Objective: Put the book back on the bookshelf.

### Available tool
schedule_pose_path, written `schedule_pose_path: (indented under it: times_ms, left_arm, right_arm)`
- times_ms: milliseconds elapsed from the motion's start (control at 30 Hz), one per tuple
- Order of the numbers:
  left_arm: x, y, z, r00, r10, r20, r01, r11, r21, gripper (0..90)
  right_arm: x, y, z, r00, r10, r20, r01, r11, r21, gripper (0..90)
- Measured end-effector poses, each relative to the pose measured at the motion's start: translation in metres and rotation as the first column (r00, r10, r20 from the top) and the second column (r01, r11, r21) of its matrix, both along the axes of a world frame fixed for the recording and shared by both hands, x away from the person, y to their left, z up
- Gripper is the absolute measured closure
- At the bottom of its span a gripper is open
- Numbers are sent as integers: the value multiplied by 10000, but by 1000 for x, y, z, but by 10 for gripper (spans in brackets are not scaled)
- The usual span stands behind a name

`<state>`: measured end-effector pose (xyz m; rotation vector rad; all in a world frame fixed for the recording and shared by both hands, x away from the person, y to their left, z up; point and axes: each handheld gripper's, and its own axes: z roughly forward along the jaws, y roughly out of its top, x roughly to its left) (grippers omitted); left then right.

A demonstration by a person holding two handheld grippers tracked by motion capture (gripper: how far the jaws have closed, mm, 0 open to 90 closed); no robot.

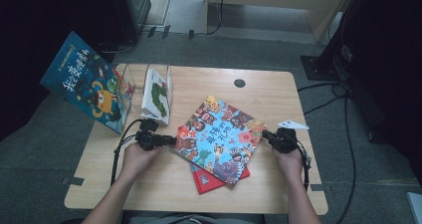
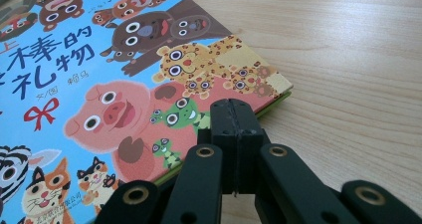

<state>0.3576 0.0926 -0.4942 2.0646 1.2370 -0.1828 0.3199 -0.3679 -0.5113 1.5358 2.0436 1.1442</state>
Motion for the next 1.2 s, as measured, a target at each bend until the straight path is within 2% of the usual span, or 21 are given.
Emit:
schedule_pose_path:
  times_ms: [100, 367, 467, 733, 933, 1067, 1200]
  left_arm:
    - [-3, -2, 1, 10000, -18, 71, 17, 9999, 106, 677]
    - [-11, -3, 0, 9999, -22, -147, 22, 10000, 26, 678]
    - [-17, -3, 0, 9994, -67, -332, 67, 10000, -22, 676]
    - [-34, -8, 1, 9987, -216, -464, 220, 9997, 75, 674]
    - [-42, -5, 0, 9974, -98, -708, 89, 9999, -132, 663]
    - [-48, -4, 0, 9968, -123, -792, 119, 9999, -65, 652]
    - [-49, -1, 0, 9959, -61, -904, 46, 9998, -172, 625]
  right_arm:
    - [1, 0, 0, 10000, -11, -48, 11, 10000, 53, 900]
    - [5, 3, 1, 10000, 46, -20, -46, 9999, 111, 900]
    - [7, 5, 0, 9999, 129, 26, -130, 9999, 108, 900]
    - [15, 12, 2, 9996, 241, -142, -239, 9996, 180, 900]
    - [22, 19, 2, 9992, 374, -123, -372, 9992, 149, 900]
    - [27, 23, 3, 9990, 412, -146, -409, 9990, 204, 900]
    - [32, 28, 3, 9984, 550, -141, -546, 9983, 212, 900]
